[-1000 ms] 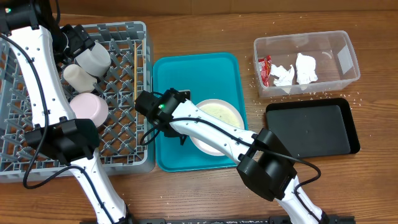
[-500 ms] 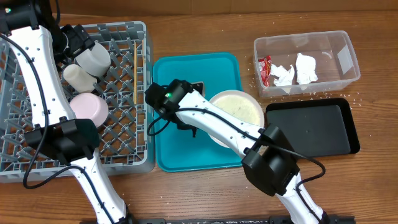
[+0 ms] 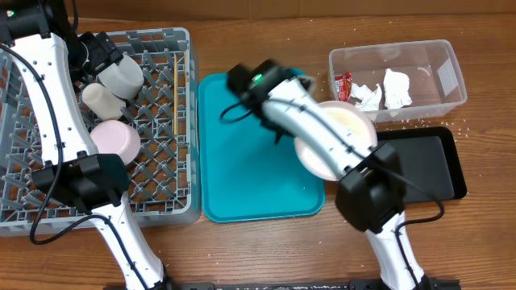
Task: Sort waste into correct bins and load items into the dishwasher
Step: 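Lift the plate and carry it right over the black tray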
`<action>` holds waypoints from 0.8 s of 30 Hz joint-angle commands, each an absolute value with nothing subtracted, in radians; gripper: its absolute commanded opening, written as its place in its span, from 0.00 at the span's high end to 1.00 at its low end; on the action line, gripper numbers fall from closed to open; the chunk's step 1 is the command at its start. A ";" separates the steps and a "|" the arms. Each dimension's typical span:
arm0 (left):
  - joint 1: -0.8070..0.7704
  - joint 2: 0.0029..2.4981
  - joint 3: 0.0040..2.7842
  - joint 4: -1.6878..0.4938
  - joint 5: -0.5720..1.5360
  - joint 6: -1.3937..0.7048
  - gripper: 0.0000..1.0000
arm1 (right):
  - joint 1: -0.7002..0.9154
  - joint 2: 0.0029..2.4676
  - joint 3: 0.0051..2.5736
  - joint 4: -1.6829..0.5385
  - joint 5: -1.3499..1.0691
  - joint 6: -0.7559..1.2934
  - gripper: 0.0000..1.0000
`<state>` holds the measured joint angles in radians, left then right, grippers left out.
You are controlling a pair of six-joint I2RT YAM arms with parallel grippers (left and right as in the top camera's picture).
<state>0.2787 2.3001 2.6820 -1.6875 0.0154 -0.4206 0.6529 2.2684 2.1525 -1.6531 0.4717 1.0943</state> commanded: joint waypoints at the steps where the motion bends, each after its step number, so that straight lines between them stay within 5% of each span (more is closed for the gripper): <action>1: 0.281 2.269 2.695 -1.690 0.019 -0.439 0.00 | 0.572 2.217 2.181 -1.659 0.492 1.161 0.96; 24: 0.281 2.269 2.695 -1.690 0.019 -0.439 0.00 | 0.034 2.127 2.181 -1.583 0.082 1.224 0.96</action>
<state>0.2787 2.3001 2.6820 -1.6875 0.0154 -0.4206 0.0696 2.1685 2.1567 -1.5818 0.1623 1.2201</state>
